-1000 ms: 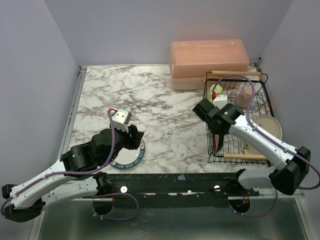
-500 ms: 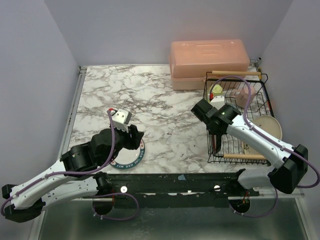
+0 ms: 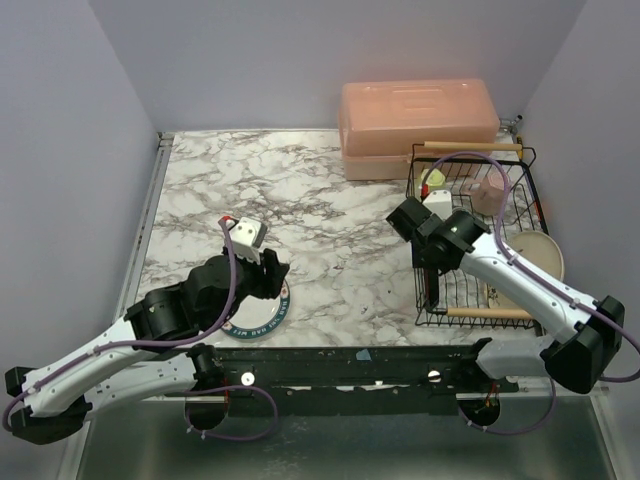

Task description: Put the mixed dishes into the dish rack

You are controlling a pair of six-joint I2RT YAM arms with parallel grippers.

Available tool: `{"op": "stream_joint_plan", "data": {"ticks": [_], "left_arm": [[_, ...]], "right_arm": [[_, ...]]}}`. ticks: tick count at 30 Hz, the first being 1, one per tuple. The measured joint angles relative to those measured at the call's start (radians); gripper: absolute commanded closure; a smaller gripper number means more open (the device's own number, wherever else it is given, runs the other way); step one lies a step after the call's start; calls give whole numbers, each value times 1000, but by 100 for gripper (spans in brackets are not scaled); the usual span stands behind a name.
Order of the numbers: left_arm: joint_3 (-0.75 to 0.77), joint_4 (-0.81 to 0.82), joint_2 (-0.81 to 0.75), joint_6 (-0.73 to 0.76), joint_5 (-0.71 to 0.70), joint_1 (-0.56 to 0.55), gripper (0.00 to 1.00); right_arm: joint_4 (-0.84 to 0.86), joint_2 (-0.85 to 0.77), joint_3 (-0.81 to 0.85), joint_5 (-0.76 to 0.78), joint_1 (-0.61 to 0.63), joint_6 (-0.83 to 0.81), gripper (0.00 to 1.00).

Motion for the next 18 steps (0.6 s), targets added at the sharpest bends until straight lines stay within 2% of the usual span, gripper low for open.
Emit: {"op": "stream_joint_plan", "data": {"ticks": [6, 11, 18], "left_arm": [[0, 0, 20, 0, 4, 1, 46], [0, 0, 28, 0, 8, 2, 36], [0, 0, 46, -1, 13, 6, 31]], "right_arm": [[29, -54, 0, -11, 0, -19, 31], [58, -89, 0, -32, 0, -42, 26], [143, -177, 0, -89, 0, -92, 19]]}}
